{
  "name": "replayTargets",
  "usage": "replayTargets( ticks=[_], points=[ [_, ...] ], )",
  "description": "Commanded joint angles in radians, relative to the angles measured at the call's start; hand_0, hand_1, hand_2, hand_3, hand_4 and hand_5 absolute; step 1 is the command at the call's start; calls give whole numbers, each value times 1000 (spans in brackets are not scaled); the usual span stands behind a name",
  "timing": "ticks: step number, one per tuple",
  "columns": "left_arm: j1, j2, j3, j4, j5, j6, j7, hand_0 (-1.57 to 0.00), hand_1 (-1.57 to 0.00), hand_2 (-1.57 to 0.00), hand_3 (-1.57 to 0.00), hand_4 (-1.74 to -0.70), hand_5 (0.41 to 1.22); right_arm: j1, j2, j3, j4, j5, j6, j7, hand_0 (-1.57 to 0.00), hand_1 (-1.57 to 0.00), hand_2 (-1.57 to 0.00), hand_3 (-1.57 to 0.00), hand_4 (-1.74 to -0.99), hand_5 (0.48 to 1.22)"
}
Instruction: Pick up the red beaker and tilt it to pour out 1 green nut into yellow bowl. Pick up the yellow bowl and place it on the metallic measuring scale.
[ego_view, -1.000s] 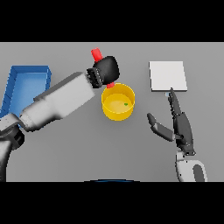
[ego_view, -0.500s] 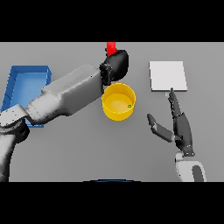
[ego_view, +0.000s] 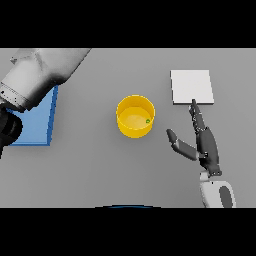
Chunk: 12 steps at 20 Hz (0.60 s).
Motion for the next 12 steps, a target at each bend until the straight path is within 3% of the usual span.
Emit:
replayTargets(
  ticks=[1,6,10,12],
  points=[
    [-9,15,63,35,50,-18,16,-1571,-1571,-1571,-1571,-1728,1221,-2,-8,3,-7,9,-1,-11,1,1,1,1,-1104,563],
    [13,157,470,208,399,-68,132,-1571,-1571,-1571,-1520,-1737,1221,-16,-16,-6,14,-9,12,-9,1,1,1,1,-1116,582],
    [125,247,658,270,587,6,180,-1571,-1571,-1571,-1550,-1739,1221,-33,-17,7,29,25,-3,0,1,1,1,1,-1127,606],
    [208,256,706,281,647,78,279,-1571,-1571,-1571,-1558,-1740,1221,-31,-17,20,24,36,1,-9,1,1,1,1,-1132,621]
  ],
)
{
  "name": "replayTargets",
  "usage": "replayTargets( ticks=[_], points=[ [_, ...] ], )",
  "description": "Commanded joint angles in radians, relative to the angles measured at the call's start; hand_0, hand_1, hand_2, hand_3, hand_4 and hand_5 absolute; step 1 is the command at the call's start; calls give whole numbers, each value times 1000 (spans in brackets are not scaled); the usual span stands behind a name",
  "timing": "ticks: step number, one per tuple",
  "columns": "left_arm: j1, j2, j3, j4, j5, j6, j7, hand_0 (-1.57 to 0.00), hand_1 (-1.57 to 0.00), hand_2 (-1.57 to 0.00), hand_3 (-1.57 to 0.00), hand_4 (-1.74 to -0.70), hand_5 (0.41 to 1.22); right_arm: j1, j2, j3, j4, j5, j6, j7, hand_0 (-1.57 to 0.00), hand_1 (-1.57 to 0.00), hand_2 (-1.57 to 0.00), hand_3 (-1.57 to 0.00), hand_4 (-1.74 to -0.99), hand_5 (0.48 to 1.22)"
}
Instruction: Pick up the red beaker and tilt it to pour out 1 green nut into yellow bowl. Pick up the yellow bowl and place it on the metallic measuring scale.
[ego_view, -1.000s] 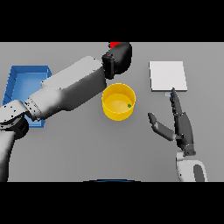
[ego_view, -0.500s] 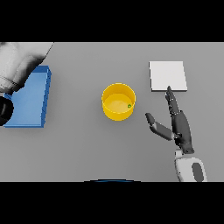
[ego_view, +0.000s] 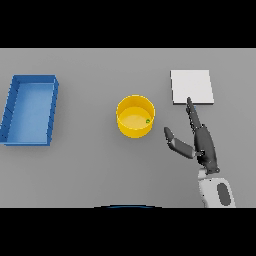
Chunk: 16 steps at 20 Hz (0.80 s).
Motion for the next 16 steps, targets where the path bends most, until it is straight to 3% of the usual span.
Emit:
replayTargets(
  ticks=[1,5,8,12,13,16],
  points=[
    [46,5,13,-14,19,49,23,-1571,-1571,-1571,-1560,-1740,1221,0,-5,2,6,5,3,5,1,1,1,1,-1138,626],
    [195,11,130,-59,166,156,119,-1571,-1571,-1571,-1567,-1741,1221,3,-15,-2,5,-9,18,-10,1,1,1,1,-1138,648],
    [325,10,176,-150,244,183,161,-1571,-1571,-1571,-1569,-1741,1221,7,-13,-3,3,-20,23,-13,1,1,1,1,-1127,664],
    [576,-40,194,-372,341,236,182,-1571,-1571,-1571,-1570,-1741,1221,3,-25,-9,3,-18,22,-26,1,1,1,1,-1159,677],
    [633,-38,194,-448,355,239,221,-1571,-1571,-1571,-1570,-1741,1221,15,-27,-5,7,-9,22,-32,1,1,1,1,-1166,676],
    [767,-59,191,-616,393,263,279,-1571,-1571,-1571,-1571,-1741,1098,25,-28,-4,2,-16,28,-44,1,1,1,1,-1171,677]
  ],
)
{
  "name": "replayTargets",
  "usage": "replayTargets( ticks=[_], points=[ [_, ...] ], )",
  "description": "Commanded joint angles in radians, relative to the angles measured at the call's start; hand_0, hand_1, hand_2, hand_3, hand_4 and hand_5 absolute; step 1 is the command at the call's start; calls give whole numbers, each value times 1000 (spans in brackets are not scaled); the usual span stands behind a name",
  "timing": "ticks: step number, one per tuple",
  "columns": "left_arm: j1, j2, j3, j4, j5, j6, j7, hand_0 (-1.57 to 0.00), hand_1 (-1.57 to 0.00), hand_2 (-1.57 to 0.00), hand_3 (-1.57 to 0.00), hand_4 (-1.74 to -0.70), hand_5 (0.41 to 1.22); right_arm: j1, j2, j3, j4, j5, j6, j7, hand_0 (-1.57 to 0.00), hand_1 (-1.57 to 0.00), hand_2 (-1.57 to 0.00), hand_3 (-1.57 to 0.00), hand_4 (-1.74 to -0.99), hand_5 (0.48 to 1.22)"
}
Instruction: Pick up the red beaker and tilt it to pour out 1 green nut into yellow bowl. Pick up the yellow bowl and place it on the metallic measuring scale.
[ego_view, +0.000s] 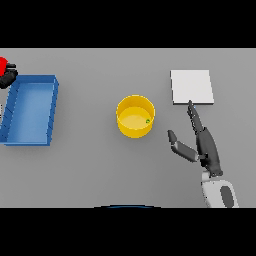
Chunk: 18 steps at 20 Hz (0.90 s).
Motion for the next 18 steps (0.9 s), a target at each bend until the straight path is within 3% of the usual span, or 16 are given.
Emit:
replayTargets(
  ticks=[1,3,5,6,8,11,15,18],
  points=[
    [41,-5,-6,-51,5,9,30,-1571,-1571,-1571,-1571,-1741,1050,-3,-3,-3,-3,-2,0,10,1,1,1,1,-1167,675],
    [81,-5,-5,-120,17,15,82,-1571,-1571,-1571,-1571,-1741,925,-11,2,-4,0,0,-6,17,1,1,1,1,-1157,671],
    [108,-2,-12,-188,29,-7,151,-1571,-1571,-1526,-1525,-1521,818,-16,-1,-11,7,-15,3,27,1,1,1,1,-1155,670],
    [124,12,-24,-231,43,-57,134,-1469,-1344,-1276,-1318,-1369,774,-30,6,-10,5,-15,-1,43,1,1,1,1,-1153,670],
    [148,19,-14,-285,111,-142,135,-940,-860,-817,-843,-1126,705,-19,4,-6,5,-4,-6,30,1,1,1,1,-1149,670],
    [177,48,-29,-316,133,-227,153,-481,-440,-418,-431,-915,651,-28,-1,-13,20,-13,0,24,1,1,1,1,-1155,670],
    [154,61,-73,-275,71,-240,182,-196,-179,-170,-176,-813,627,-12,3,3,17,23,-18,10,1,1,1,1,-1157,665],
    [157,59,-80,-278,50,-212,137,-100,-91,-87,-90,-783,631,-19,-8,-3,14,23,-16,14,1,1,1,1,-1154,657]
  ],
)
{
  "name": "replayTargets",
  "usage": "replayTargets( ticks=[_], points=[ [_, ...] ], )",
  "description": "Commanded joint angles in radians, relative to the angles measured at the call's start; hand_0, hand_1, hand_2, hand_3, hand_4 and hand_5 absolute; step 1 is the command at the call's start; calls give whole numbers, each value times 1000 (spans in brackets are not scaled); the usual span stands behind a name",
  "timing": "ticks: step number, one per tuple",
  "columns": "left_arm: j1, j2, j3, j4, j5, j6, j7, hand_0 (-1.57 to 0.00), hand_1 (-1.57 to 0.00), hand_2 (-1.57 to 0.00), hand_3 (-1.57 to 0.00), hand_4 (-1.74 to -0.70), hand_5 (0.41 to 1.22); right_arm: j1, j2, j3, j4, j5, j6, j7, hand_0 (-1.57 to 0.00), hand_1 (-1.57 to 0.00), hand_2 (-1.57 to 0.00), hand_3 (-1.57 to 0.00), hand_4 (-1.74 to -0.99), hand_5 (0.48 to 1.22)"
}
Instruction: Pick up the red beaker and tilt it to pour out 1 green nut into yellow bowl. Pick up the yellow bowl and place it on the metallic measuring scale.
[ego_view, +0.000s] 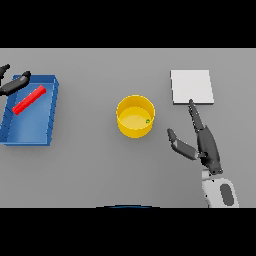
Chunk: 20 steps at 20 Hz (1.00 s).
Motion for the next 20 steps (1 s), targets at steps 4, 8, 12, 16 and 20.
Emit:
replayTargets(
  ticks=[4,8,12,16,20],
  points=[
    [18,-20,26,-35,33,31,-56,-40,-37,-35,-36,-784,644,-53,-42,31,2,70,13,56,1,1,1,1,-1087,649],
    [34,-34,31,-66,57,31,-62,-16,-15,-14,-14,-799,666,-151,-168,111,23,207,107,91,1,1,1,1,-1122,649],
    [31,-58,21,-66,51,45,-40,-6,-5,-5,-5,-806,687,-295,-269,201,84,366,167,75,1,1,1,1,-1142,627],
    [27,-55,24,-63,58,32,-42,-2,-2,-1,-2,-811,689,-430,-316,307,149,471,257,31,1,1,1,1,-1162,637],
    [44,-42,29,-74,61,25,-55,0,0,0,0,-805,692,-518,-325,394,238,551,296,-25,1,1,1,1,-1156,642]
  ],
)
